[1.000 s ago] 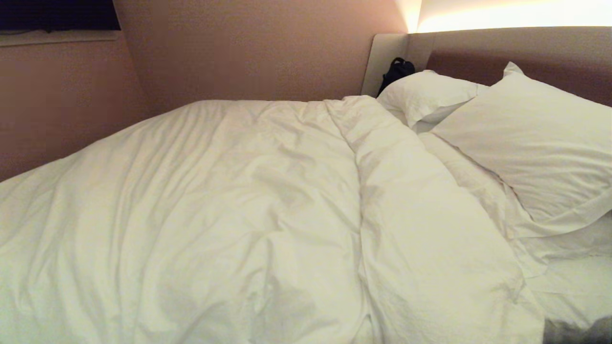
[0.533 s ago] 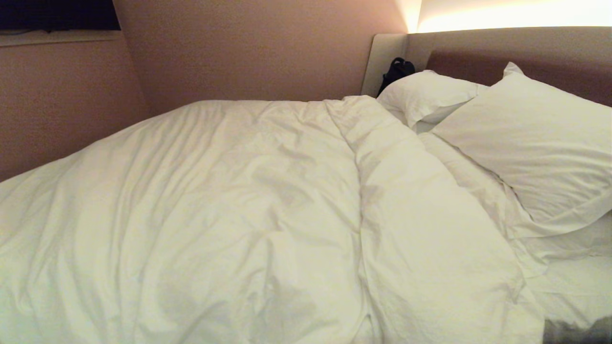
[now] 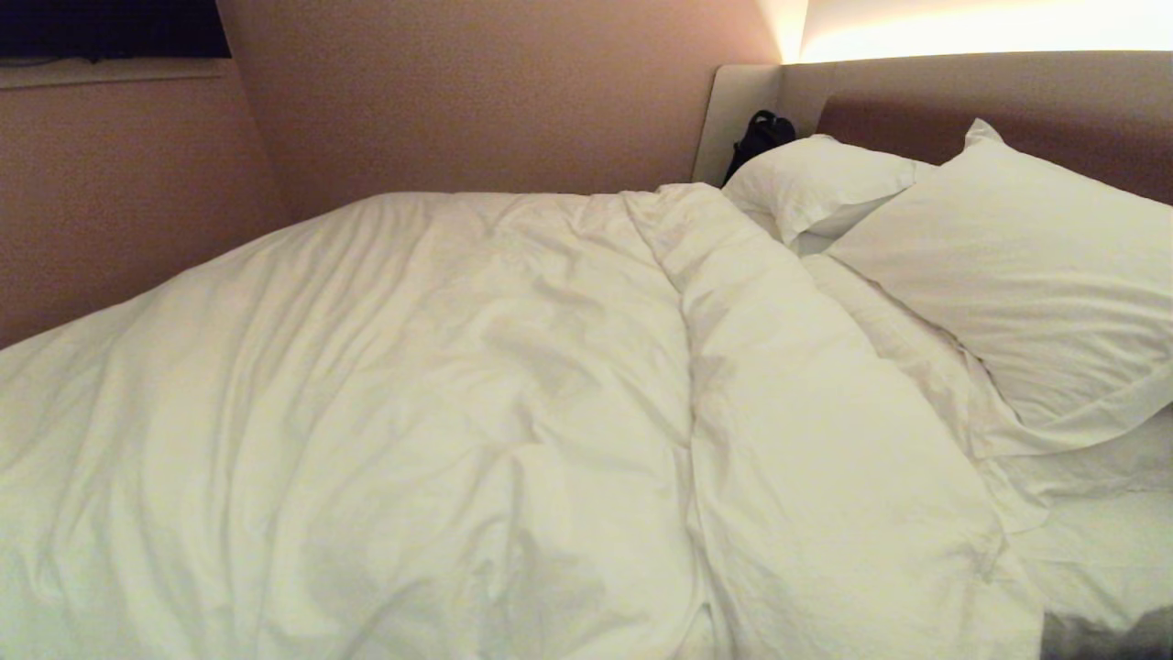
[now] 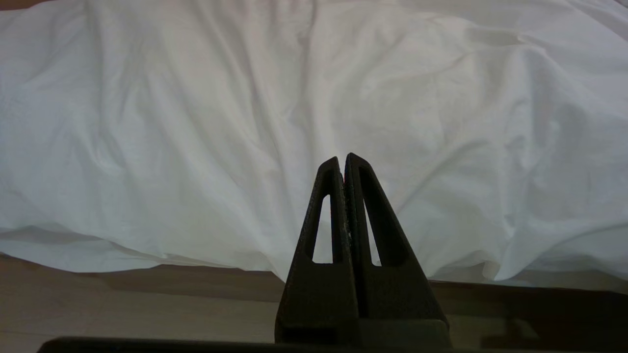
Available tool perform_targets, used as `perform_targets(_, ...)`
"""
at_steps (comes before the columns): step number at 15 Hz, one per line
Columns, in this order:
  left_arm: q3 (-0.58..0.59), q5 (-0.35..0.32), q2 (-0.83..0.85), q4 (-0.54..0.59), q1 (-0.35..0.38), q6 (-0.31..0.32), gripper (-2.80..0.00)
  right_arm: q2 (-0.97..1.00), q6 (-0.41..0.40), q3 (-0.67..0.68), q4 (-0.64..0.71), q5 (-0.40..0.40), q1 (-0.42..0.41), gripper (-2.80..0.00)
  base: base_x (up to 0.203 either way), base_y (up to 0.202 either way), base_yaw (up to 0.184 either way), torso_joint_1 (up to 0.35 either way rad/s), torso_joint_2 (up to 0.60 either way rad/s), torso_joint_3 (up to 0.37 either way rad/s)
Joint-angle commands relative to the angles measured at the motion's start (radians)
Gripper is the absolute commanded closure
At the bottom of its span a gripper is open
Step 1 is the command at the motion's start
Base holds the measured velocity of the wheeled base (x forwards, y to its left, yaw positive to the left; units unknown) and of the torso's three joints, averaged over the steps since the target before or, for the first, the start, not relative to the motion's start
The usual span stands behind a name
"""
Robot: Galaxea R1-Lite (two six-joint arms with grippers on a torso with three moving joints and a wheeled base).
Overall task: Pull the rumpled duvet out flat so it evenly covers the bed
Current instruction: Flatten the corners of the folded blanket
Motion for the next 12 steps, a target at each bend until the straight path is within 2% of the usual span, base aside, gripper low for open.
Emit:
perform_targets(1,-0.001,0.002,0.000,0.000,0.000,-0.001,0.00,-0.001,0.000,0.000,-0.001,0.000,0.000,0.00,0.000,0.000,0.000,0.000,0.00,0.000)
perform_targets(9,-0.001,0.000,0.001,0.000,0.000,-0.015,0.00,-0.001,0.000,0.000,-0.001,0.000,0.000,0.00,0.000,0.000,0.000,0.000,0.00,0.000)
perform_targets(12,-0.001,0.000,0.001,0.000,0.000,-0.016,0.00,-0.001,0.000,0.000,-0.001,0.000,0.000,0.00,0.004,0.113,-0.001,0.001,0.01,0.001)
